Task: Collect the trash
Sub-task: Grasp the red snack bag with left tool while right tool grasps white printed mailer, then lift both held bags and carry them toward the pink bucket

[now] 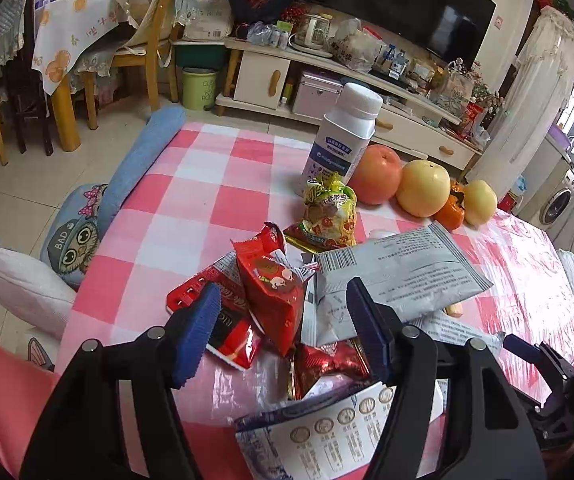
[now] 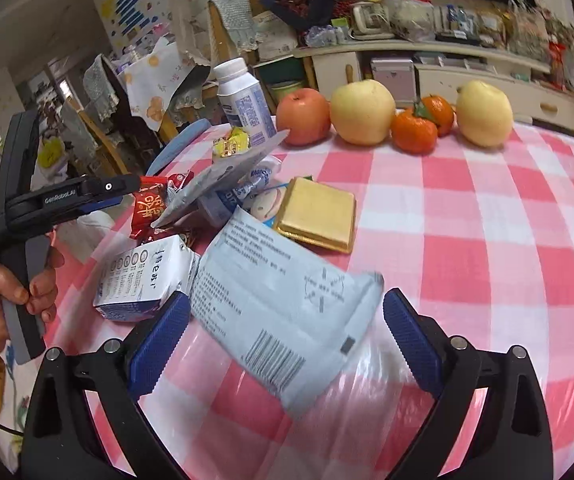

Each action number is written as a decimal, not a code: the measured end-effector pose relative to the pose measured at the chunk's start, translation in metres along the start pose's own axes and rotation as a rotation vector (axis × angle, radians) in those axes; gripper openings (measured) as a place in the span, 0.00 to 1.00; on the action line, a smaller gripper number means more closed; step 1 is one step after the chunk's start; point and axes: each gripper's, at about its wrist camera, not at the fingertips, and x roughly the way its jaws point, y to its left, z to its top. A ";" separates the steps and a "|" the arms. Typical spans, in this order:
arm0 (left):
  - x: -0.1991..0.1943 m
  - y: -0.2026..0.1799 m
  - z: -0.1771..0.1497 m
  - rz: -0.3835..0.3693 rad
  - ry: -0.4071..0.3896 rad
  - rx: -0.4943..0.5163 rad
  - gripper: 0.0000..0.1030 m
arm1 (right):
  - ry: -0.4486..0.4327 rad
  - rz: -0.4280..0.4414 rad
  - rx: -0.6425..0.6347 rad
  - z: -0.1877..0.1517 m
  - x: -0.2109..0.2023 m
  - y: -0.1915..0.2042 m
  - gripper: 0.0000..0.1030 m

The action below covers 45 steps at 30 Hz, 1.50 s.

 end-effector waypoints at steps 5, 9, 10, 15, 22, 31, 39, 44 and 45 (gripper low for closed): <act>0.013 0.003 0.004 0.007 0.014 -0.008 0.60 | 0.006 0.005 -0.088 0.008 0.010 0.006 0.93; 0.022 0.006 0.007 0.010 0.029 -0.020 0.56 | -0.025 -0.008 -0.151 0.015 0.009 0.011 0.93; 0.023 0.006 0.006 0.009 0.030 -0.018 0.55 | -0.036 -0.016 -0.163 0.017 0.008 0.011 0.93; 0.033 0.000 0.004 0.018 0.048 0.004 0.45 | -0.027 -0.001 -0.209 0.020 0.014 0.015 0.93; 0.035 0.000 0.002 0.035 0.051 -0.001 0.38 | 0.036 0.089 -0.327 0.014 0.027 0.030 0.93; 0.008 0.001 0.000 0.021 -0.003 -0.026 0.37 | 0.075 0.057 -0.426 0.008 0.041 0.029 0.93; -0.036 -0.006 -0.004 -0.014 -0.068 -0.013 0.37 | 0.134 0.084 -0.492 -0.002 0.051 0.035 0.95; -0.061 -0.011 -0.021 -0.019 -0.086 0.001 0.37 | 0.187 0.084 -0.540 -0.013 0.057 0.045 0.95; -0.067 -0.012 -0.026 -0.018 -0.088 0.005 0.37 | 0.180 0.072 -0.557 -0.016 0.057 0.048 0.95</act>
